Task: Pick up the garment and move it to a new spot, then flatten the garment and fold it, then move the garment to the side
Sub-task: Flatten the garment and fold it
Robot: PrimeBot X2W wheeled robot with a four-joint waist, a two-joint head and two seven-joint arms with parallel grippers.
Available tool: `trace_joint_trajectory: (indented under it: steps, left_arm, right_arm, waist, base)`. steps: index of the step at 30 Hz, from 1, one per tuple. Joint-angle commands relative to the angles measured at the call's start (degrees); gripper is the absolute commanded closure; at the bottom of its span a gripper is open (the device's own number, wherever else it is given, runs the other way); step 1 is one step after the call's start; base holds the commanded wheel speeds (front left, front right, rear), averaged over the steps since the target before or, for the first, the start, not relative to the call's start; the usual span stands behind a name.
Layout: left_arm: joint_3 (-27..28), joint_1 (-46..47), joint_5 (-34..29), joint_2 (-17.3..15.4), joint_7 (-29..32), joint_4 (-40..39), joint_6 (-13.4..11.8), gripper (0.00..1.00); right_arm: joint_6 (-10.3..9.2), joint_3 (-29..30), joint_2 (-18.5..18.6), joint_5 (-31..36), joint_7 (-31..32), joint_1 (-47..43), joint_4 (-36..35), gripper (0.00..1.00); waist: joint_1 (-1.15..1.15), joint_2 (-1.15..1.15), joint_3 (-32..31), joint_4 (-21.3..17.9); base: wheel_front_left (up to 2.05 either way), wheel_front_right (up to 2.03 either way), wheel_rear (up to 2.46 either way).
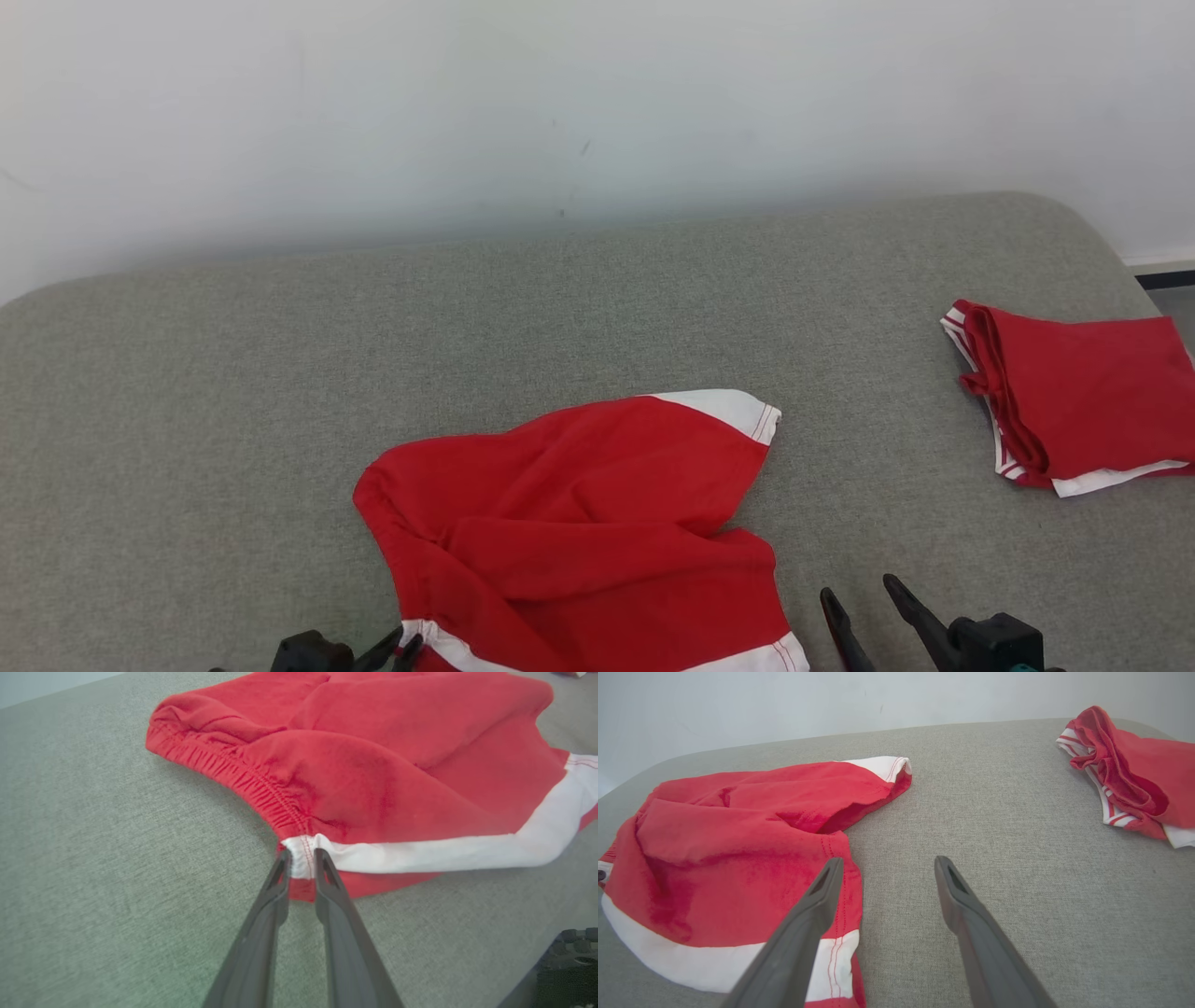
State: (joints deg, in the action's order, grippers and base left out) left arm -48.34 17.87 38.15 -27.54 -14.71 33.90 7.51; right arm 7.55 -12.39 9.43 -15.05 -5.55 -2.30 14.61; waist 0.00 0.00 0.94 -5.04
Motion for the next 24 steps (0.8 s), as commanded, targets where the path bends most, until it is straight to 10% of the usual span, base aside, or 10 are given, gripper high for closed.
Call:
trace_joint_trajectory:
  steps: [1, 4, 12, 24]
  left_arm:
    - [-0.91, 0.82, 0.34, -0.07, -0.26, 0.13, -0.05, 0.79]
    - [-3.06, 1.73, 0.93, -0.28, -0.24, 0.36, -0.05, 1.00]
    - [-5.82, 3.10, 2.16, 0.09, -0.10, 1.95, -0.28, 1.00]
    - [7.66, -5.91, -1.21, -0.56, -0.48, -12.09, -6.71, 1.00]
  right_arm:
    - [-0.16, 0.14, 0.28, -0.06, -0.15, 0.52, -0.10, 0.00]
    - [-0.16, 0.25, 0.25, 0.05, -0.22, 0.54, -0.09, 0.00]
    - [-0.16, 0.32, -0.06, -0.04, -0.43, 0.14, 0.03, 0.00]
    - [-0.16, -5.93, 5.39, -7.36, 8.09, -2.37, -6.41, 0.00]
  waist:
    - [0.00, 0.00, 0.02, -0.01]
    - [0.00, 0.00, 0.00, 0.07]
    - [0.00, 0.00, -0.37, 0.54]
    - [0.00, 0.00, 1.29, 2.37]
  base:
    - [0.00, 0.00, 0.00]
    - [0.00, 0.00, 0.00]
    - [0.00, 0.00, 0.00]
    - [0.00, 0.00, 0.00]
